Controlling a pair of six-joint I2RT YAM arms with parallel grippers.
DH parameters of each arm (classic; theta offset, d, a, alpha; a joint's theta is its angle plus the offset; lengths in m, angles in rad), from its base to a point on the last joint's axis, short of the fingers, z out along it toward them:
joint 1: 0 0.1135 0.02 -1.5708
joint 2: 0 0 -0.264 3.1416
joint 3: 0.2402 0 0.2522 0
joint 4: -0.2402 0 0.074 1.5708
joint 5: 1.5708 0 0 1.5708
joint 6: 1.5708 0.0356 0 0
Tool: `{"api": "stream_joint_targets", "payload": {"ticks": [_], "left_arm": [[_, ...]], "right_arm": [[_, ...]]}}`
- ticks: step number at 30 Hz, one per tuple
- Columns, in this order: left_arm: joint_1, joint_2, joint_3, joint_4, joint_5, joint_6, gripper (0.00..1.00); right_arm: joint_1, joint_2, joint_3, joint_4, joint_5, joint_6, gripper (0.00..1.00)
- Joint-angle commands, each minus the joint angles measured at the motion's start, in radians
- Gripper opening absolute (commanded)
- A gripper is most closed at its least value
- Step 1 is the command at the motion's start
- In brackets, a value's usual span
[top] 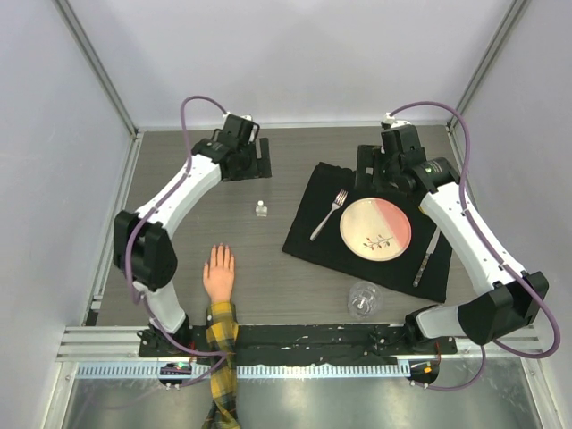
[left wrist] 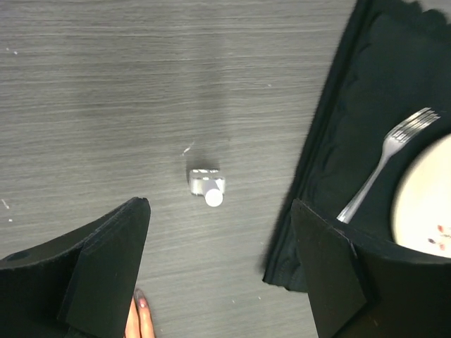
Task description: Paint the nails
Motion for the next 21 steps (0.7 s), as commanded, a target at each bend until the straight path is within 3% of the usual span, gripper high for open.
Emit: {"api": "stream_joint_targets", "payload": {"ticks": [1, 6, 9, 21], "left_arm": [[-0.028, 0.079, 0.109, -0.085, -0.036, 0.046, 0.83], [-0.078, 0.113, 0.101, -0.105, -0.045, 0.034, 0.8], [-0.098, 0.111, 0.062, -0.091, -0.045, 0.033, 0.74], [-0.108, 0.18, 0.042, -0.109, -0.097, 0.042, 0.61]], "right_arm": [[0.005, -0.024, 0.047, -0.006, -0.036, -0.031, 0.98], [0.005, -0.026, 0.035, 0.0, -0.021, -0.039, 0.98], [0.004, -0.018, 0.035, 0.003, -0.024, -0.039, 0.98], [0.004, -0.006, 0.024, 0.011, -0.053, -0.029, 0.98]]}}
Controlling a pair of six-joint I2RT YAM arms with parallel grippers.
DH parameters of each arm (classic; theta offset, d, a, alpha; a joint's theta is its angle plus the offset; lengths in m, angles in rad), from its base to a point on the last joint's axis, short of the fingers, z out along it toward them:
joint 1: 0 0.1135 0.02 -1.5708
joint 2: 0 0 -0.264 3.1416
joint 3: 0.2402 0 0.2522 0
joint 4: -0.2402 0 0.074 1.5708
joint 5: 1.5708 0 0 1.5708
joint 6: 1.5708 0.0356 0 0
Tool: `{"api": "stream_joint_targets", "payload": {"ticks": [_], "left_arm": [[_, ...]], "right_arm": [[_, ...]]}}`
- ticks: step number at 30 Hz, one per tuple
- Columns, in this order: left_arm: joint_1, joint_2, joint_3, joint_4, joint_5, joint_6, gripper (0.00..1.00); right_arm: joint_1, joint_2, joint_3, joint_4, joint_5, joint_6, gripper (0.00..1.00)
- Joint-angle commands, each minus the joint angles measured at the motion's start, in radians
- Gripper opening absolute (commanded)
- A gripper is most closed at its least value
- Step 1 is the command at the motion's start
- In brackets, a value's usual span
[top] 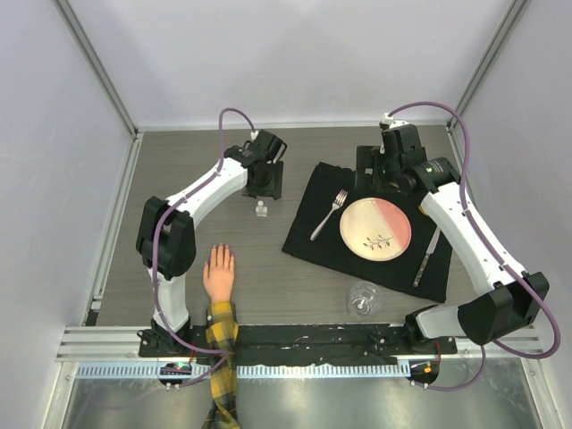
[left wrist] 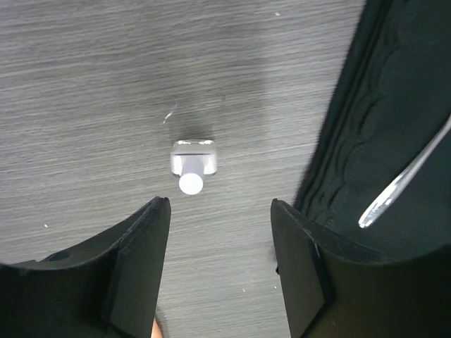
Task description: Paint the nails
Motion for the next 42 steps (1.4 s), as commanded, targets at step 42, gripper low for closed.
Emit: {"api": "stream_joint_targets", "payload": {"ticks": [42], "left_arm": [[0.004, 0.14, 0.052, -0.018, -0.104, 0.106, 0.3]], "right_arm": [[0.004, 0.01, -0.011, 0.039, -0.046, 0.01, 0.98]]}}
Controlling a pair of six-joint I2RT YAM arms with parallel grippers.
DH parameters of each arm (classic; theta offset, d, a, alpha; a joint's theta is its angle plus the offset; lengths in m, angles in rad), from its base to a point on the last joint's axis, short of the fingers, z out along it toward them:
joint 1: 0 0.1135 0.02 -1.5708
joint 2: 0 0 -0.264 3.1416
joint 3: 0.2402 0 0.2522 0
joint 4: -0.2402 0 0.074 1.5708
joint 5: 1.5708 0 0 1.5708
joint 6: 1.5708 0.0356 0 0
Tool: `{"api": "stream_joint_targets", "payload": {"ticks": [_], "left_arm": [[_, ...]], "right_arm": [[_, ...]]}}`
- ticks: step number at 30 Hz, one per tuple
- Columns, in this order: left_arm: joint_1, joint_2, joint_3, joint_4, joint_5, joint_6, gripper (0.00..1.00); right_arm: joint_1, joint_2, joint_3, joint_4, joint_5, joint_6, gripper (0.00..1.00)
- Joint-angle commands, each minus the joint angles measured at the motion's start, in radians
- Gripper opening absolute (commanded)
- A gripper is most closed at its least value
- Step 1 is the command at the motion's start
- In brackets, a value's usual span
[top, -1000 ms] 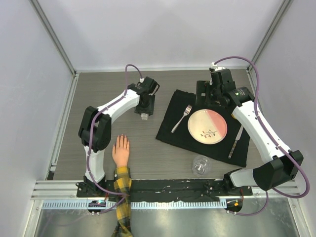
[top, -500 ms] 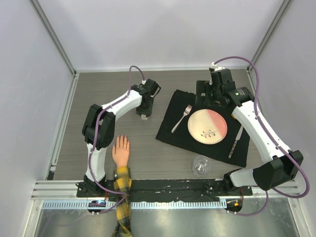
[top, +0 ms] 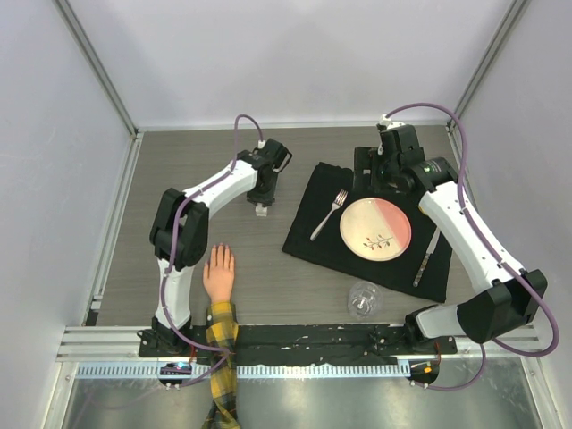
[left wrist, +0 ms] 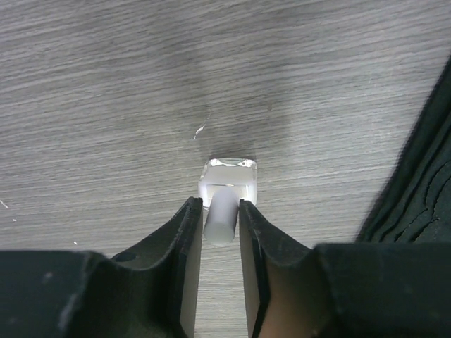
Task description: Paint the nails
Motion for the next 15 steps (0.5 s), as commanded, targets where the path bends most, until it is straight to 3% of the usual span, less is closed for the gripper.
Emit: {"api": "stream_joint_targets", "payload": {"ticks": [1, 5, 9, 12, 15], "left_arm": [[0.003, 0.007, 0.04, -0.011, -0.008, 0.011, 0.29], [0.003, 0.004, 0.063, -0.038, 0.002, 0.027, 0.0], [0.001, -0.047, 0.132, -0.122, 0.081, 0.014, 0.0], [0.003, -0.116, 0.206, -0.201, 0.245, -0.013, 0.0], [0.003, -0.25, 0.146, -0.144, 0.426, -0.053, 0.0]], "right_arm": [[0.004, 0.004, -0.005, 0.03, -0.009, 0.006, 0.98], [0.004, 0.009, -0.002, 0.029, -0.019, -0.002, 0.98], [0.005, 0.01, 0.008, 0.03, -0.171, -0.063, 0.98], [0.005, -0.013, -0.036, 0.116, -0.356, -0.092, 0.98], [0.005, 0.004, -0.05, 0.177, -0.561, -0.06, 0.97]]}}
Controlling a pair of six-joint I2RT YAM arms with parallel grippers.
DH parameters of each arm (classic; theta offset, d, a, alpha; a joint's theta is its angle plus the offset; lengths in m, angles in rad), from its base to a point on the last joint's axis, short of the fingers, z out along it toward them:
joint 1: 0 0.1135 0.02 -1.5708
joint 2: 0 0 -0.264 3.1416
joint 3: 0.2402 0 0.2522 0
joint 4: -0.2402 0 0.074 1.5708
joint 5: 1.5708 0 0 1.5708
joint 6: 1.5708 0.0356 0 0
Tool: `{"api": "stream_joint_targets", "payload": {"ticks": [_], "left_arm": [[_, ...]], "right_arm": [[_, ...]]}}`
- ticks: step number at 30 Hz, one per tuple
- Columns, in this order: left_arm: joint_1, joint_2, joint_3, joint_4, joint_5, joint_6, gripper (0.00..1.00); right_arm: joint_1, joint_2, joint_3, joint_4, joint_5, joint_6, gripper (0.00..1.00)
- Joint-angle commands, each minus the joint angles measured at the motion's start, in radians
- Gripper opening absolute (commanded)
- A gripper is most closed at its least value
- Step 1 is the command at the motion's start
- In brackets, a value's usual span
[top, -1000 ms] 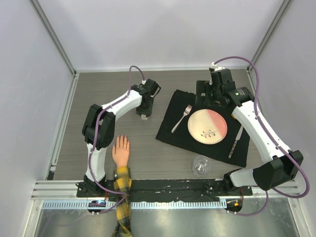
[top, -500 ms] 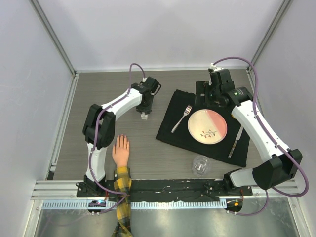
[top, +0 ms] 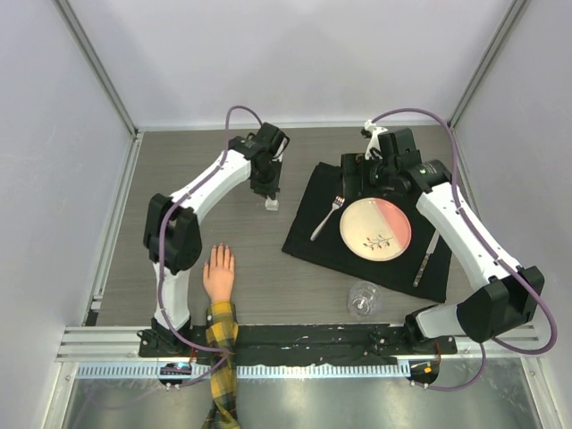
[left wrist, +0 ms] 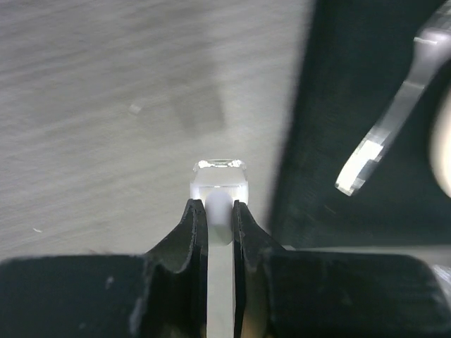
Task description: Paint the nails
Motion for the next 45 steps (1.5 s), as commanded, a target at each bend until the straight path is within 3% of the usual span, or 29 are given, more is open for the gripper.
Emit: {"api": "stream_joint_targets", "payload": {"ticks": [1, 2, 4, 7, 11, 17, 34, 45], "left_arm": [[0.002, -0.248, -0.044, -0.002, 0.254, -0.069, 0.0], [0.0, -0.302, -0.06, 0.013, 0.275, -0.086, 0.0], [0.002, -0.325, -0.051, -0.006, 0.281, -0.15, 0.0], [0.002, -0.313, 0.031, -0.09, 0.33, -0.251, 0.0], [0.002, -0.255, 0.151, -0.276, 0.428, -0.359, 0.0], [0.002, -0.308, 0.116, -0.263, 0.455, -0.402, 0.0], [0.002, -0.292, 0.119, -0.263, 0.525, -0.402, 0.0], [0.002, -0.29, 0.13, -0.272, 0.537, -0.379, 0.0]], "right_arm": [[0.005, 0.002, -0.015, 0.138, -0.354, 0.0, 0.93], [0.011, -0.001, -0.021, 0.161, -0.429, 0.011, 0.92], [0.048, -0.039, -0.051, 0.221, -0.435, -0.009, 0.92], [0.111, -0.123, -0.136, 0.314, -0.34, -0.109, 0.92], [0.126, -0.186, -0.245, 0.487, -0.323, -0.155, 0.88], [0.166, -0.166, -0.272, 0.642, -0.413, -0.182, 0.79], [0.266, -0.088, -0.302, 0.63, -0.43, -0.317, 0.69], [0.275, -0.057, -0.312, 0.658, -0.424, -0.336, 0.55]]}}
